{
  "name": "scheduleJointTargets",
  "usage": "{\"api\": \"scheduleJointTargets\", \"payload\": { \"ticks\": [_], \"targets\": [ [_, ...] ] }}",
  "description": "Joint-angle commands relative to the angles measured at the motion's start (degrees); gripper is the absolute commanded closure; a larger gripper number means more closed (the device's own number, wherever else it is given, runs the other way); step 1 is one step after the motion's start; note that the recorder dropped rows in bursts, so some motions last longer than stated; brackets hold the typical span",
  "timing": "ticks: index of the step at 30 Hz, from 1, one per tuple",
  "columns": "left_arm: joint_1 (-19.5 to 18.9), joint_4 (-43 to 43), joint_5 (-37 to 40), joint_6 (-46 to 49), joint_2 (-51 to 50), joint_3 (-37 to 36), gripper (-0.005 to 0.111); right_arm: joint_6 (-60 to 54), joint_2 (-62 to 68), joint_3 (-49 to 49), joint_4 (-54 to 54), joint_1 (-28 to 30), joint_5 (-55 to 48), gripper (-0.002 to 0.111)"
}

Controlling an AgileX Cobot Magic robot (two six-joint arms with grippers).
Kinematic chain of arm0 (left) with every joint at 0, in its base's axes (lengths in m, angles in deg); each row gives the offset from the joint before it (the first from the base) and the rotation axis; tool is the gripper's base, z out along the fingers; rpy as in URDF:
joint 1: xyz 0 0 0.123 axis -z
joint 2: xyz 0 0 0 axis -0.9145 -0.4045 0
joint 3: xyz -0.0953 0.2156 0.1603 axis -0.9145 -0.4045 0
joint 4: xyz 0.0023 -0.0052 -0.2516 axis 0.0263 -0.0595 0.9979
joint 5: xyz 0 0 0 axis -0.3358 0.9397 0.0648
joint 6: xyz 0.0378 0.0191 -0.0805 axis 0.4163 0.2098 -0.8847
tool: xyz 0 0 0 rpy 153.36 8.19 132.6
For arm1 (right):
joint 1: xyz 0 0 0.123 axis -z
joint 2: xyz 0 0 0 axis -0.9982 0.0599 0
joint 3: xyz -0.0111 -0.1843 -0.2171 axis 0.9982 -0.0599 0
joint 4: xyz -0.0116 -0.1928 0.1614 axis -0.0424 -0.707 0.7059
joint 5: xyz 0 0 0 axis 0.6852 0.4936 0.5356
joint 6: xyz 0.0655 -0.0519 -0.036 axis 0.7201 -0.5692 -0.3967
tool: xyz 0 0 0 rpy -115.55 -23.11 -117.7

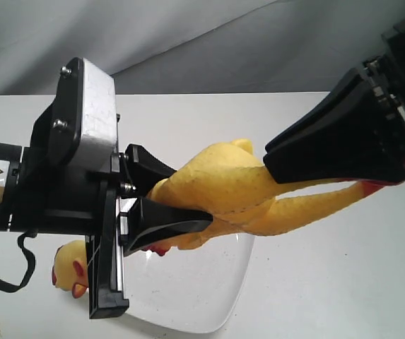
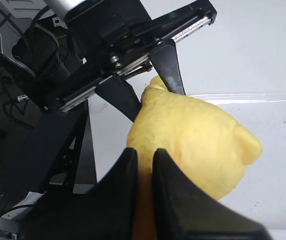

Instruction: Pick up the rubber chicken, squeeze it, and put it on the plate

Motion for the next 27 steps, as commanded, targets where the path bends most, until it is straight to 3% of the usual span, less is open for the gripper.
{"api": "scheduleJointTargets", "payload": {
  "ticks": [1, 4, 6, 8, 10, 13, 15, 16, 20, 27],
  "targets": [
    [0.5, 0.9, -1.5, 0.3, 0.8, 0.4, 0.08, -0.4, 0.0, 0.0, 0.8, -0.1, 2.0, 0.108],
    [0.5, 0.9, -2.9, -0.3, 0.8, 0.4, 0.035, -0.4, 0.0, 0.0, 0.8, -0.1, 2.0, 0.108],
    [0.5, 0.9, -2.8, -3.1, 0.8, 0.4, 0.014, -0.4, 0.0, 0.0, 0.8, -0.1, 2.0, 0.108],
    [0.5, 0.9, -1.7, -5.2, 0.8, 0.4, 0.006, -0.4, 0.0, 0.0, 0.8, -0.1, 2.0, 0.108],
    [0.5, 0.9, -1.4, -6.0, 0.8, 0.4, 0.007, -0.4, 0.0, 0.0, 0.8, -0.1, 2.0, 0.108],
    [0.5, 0.9, -0.9, -6.1, 0.8, 0.4, 0.012, -0.4, 0.0, 0.0, 0.8, -0.1, 2.0, 0.108],
    [0.5, 0.9, -0.7, -6.1, 0.8, 0.4, 0.025, -0.4, 0.0, 0.0, 0.8, -0.1, 2.0, 0.108],
    [0.5, 0.9, -0.7, -6.1, 0.8, 0.4, 0.049, -0.4, 0.0, 0.0, 0.8, -0.1, 2.0, 0.108],
    [0.5, 0.9, -1.4, -5.8, 0.8, 0.4, 0.106, -0.4, 0.0, 0.0, 0.8, -0.1, 2.0, 0.108],
    [0.5, 0.9, -1.4, -5.1, 0.8, 0.4, 0.105, -0.4, 0.0, 0.0, 0.8, -0.1, 2.0, 0.108]
  ]
}}
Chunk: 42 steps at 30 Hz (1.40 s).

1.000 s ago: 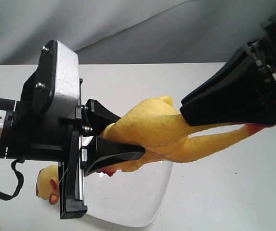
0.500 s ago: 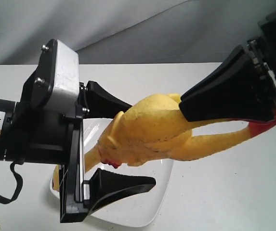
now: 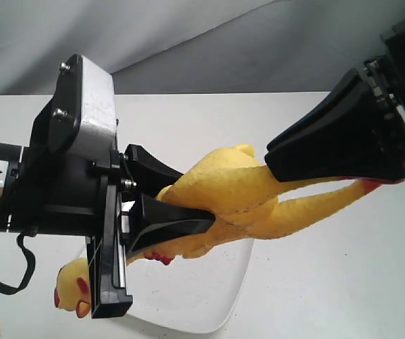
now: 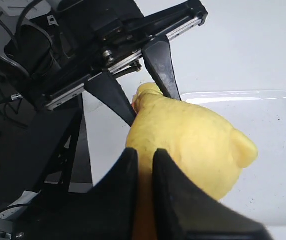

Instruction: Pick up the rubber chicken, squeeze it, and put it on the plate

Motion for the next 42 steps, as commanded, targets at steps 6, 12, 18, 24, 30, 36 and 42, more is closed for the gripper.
{"api": "scheduleJointTargets", "payload": {
  "ticks": [6, 12, 18, 24, 30, 36, 42],
  "targets": [
    [0.3, 1.0, -1.3, 1.3, 0.6, 0.4, 0.085, -0.4, -0.1, 0.0, 1.4, -0.1, 1.5, 0.108],
    [0.3, 1.0, 1.0, -2.5, 0.6, 0.4, 0.003, -0.4, -0.1, 0.0, 1.4, -0.1, 1.5, 0.108],
    [0.3, 1.0, 1.3, -3.5, 0.6, 0.4, 0.007, -0.4, -0.1, 0.0, 1.4, -0.1, 1.5, 0.108],
    [0.3, 1.0, -1.3, -3.5, 0.6, 0.4, 0.074, -0.4, -0.1, 0.0, 1.4, -0.1, 1.5, 0.108],
    [0.3, 1.0, -2.9, -1.6, 0.6, 0.4, 0.105, -0.4, -0.1, 0.0, 1.4, -0.1, 1.5, 0.108],
    [0.3, 1.0, -2.2, -1.6, 0.6, 0.4, 0.105, -0.4, -0.1, 0.0, 1.4, -0.1, 1.5, 0.108],
    [0.3, 1.0, -0.9, 1.6, 0.6, 0.4, 0.037, -0.4, -0.1, 0.0, 1.4, -0.1, 1.5, 0.108]
  ]
}}
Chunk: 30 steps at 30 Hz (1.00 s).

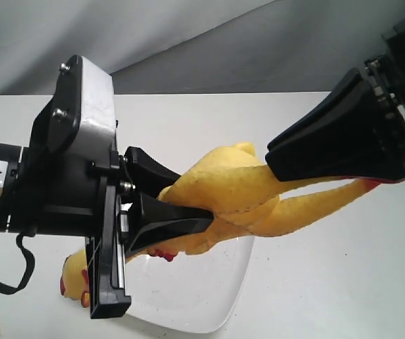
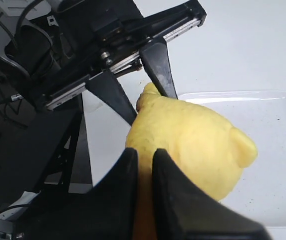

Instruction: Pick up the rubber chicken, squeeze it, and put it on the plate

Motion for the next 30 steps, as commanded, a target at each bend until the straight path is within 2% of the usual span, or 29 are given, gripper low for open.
{"api": "scheduleJointTargets", "payload": {
  "ticks": [1, 2, 3, 8, 10, 11, 13, 17, 18, 27, 28, 30],
  "targets": [
    [0.3, 1.1, 1.0, 0.2, 0.6, 0.4, 0.015, -0.4, -0.1, 0.0, 1.4, -0.1, 1.6, 0.108],
    [0.3, 1.1, 2.0, -1.7, 0.6, 0.4, 0.005, -0.4, -0.1, 0.0, 1.4, -0.1, 1.6, 0.108],
    [0.3, 1.1, 3.9, -2.8, 0.6, 0.4, 0.002, -0.4, -0.1, 0.0, 1.4, -0.1, 1.6, 0.108],
    [0.3, 1.1, 3.7, -3.6, 0.6, 0.4, 0.003, -0.4, -0.1, 0.0, 1.4, -0.1, 1.6, 0.108],
    [0.3, 1.1, 3.6, -3.6, 0.6, 0.4, 0.009, -0.4, -0.1, 0.0, 1.4, -0.1, 1.6, 0.108],
    [0.3, 1.1, 3.6, -3.6, 0.6, 0.4, 0.016, -0.4, -0.1, 0.0, 1.4, -0.1, 1.6, 0.108],
    [0.3, 1.1, 3.1, -3.6, 0.6, 0.4, 0.039, -0.4, -0.1, 0.0, 1.4, -0.1, 1.6, 0.108],
    [0.3, 1.1, 0.8, -3.1, 0.6, 0.4, 0.101, -0.4, -0.1, 0.0, 1.4, -0.1, 1.6, 0.108],
    [0.3, 1.1, 0.7, -2.1, 0.6, 0.4, 0.106, -0.4, -0.1, 0.0, 1.4, -0.1, 1.6, 0.108],
    [0.3, 1.1, 0.7, -1.2, 0.6, 0.4, 0.104, -0.4, -0.1, 0.0, 1.4, -0.1, 1.6, 0.108],
    [0.3, 1.1, 0.7, -1.0, 0.6, 0.4, 0.103, -0.4, -0.1, 0.0, 1.4, -0.1, 1.6, 0.108],
    [0.3, 1.1, 0.6, 0.3, 0.6, 0.4, 0.09, -0.4, -0.1, 0.0, 1.4, -0.1, 1.6, 0.108]
  ]
}}
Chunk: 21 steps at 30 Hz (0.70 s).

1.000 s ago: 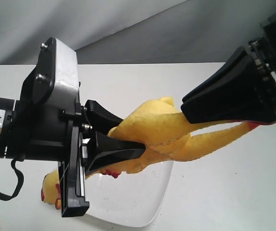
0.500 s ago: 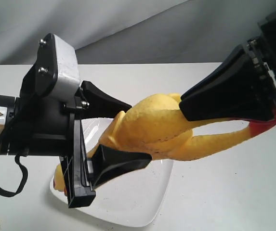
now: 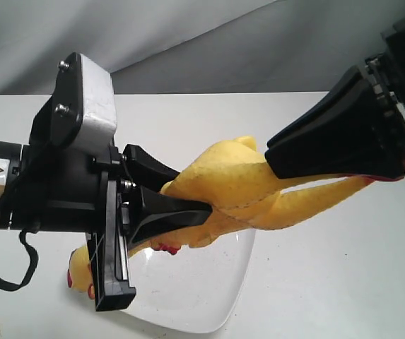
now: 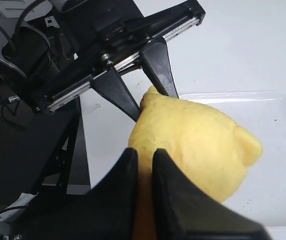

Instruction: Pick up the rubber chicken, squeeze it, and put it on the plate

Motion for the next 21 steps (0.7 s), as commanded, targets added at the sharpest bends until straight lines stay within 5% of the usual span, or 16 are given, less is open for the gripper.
{"api": "scheduleJointTargets", "payload": {
  "ticks": [1, 6, 14, 21],
  "targets": [
    [0.3, 1.0, -1.6, 2.6, 0.6, 0.4, 0.079, -0.4, -0.1, 0.0, 1.4, -0.1, 1.1, 0.108],
    [0.3, 1.0, -0.6, -0.9, 0.6, 0.4, 0.004, -0.4, -0.1, 0.0, 1.4, -0.1, 1.8, 0.108],
    [0.3, 1.0, 7.7, -8.2, 6.1, 0.4, 0.004, -5.5, -0.1, -1.8, 2.1, -0.1, 13.9, 0.108],
    [0.3, 1.2, 18.9, -12.0, 20.7, 0.4, 0.004, -24.9, -0.1, -13.9, 12.3, -0.1, 33.7, 0.108]
  ]
}}
